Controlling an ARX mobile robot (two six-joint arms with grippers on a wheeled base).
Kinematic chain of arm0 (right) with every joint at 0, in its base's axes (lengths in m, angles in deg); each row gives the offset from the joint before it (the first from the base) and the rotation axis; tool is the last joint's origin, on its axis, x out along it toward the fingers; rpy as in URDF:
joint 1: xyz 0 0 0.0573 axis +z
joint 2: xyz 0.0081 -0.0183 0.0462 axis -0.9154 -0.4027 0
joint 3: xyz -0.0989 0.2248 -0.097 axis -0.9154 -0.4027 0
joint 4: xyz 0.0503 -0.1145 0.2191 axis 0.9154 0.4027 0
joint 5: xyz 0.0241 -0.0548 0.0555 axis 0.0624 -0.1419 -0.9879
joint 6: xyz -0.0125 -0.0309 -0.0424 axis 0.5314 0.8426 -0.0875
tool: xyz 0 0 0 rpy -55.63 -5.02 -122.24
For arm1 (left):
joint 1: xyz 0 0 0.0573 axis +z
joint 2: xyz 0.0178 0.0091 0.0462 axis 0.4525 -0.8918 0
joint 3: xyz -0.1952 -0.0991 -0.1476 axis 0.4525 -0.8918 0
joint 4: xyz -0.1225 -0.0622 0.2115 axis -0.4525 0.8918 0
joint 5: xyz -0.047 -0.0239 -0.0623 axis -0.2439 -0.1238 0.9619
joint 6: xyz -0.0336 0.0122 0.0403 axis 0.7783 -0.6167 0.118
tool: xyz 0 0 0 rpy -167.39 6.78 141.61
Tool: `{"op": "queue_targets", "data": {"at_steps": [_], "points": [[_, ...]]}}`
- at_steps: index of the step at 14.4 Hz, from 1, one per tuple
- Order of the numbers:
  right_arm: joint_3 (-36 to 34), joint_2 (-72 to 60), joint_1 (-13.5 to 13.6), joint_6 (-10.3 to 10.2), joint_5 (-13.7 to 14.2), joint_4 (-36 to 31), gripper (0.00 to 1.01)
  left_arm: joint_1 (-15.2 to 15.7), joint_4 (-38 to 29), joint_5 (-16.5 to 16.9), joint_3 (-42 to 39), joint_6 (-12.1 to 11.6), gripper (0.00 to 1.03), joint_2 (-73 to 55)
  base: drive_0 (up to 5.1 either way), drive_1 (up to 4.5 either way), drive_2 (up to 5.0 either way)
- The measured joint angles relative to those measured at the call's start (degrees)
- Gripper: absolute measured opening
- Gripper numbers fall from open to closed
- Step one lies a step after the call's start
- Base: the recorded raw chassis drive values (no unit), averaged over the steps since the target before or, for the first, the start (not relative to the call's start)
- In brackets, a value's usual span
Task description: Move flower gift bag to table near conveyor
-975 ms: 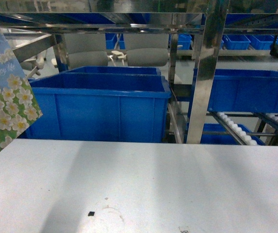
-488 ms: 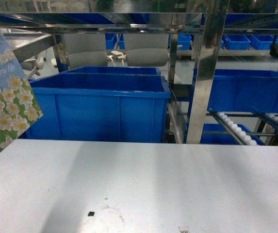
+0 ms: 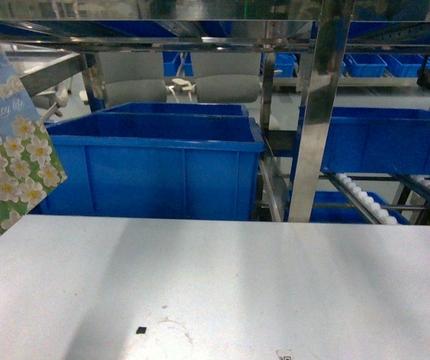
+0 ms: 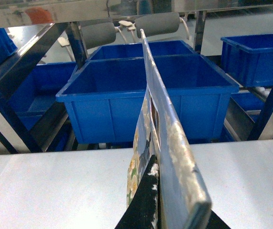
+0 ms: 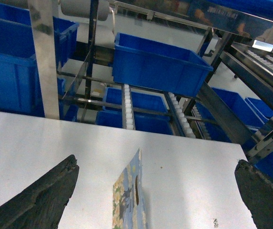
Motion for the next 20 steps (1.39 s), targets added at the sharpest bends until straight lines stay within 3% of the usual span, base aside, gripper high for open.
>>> {"op": "queue_targets", "data": {"at_steps": [2,3,5,7,12,17,20], "points": [[0.0,8.3,6.6,-2.6,9.0,8.4,0.98,0.0,0.0,0.0,0.0,0.0,0.02,0.0,0.0,0.0,0.0],[-0.1,10.0,9.5,-3.9,12.3,9.4,0.98,0.0,0.0,0.0,0.0,0.0,0.02,0.0,0.0,0.0,0.0],[-0.9,9.4,14.6,-5.0,17.7,8.5,0.98,0.0,0.0,0.0,0.0,0.0,0.02,0.1,0.0,0.0,0.0],[-1.0,9.0,18.2,-5.7,20.8,8.9,0.98,0.0,0.0,0.0,0.0,0.0,0.02,0.0,0.0,0.0,0.0],[-1.9,9.4,17.8,-7.6,22.1,8.5,0.98,0.0,0.0,0.0,0.0,0.0,0.02,0.0,0.0,0.0,0.0],[-1.9,9.4,17.8,-7.7,22.1,8.5,0.98,0.0,0.0,0.0,0.0,0.0,0.02,0.0,0.0,0.0,0.0],[-1.9,9.4,17.8,-7.7,22.1,8.5,0.98,-1.8,-2.9,-0.7,0.4,0.1,0.02,-3.7,0.0,0.0,0.0]]}}
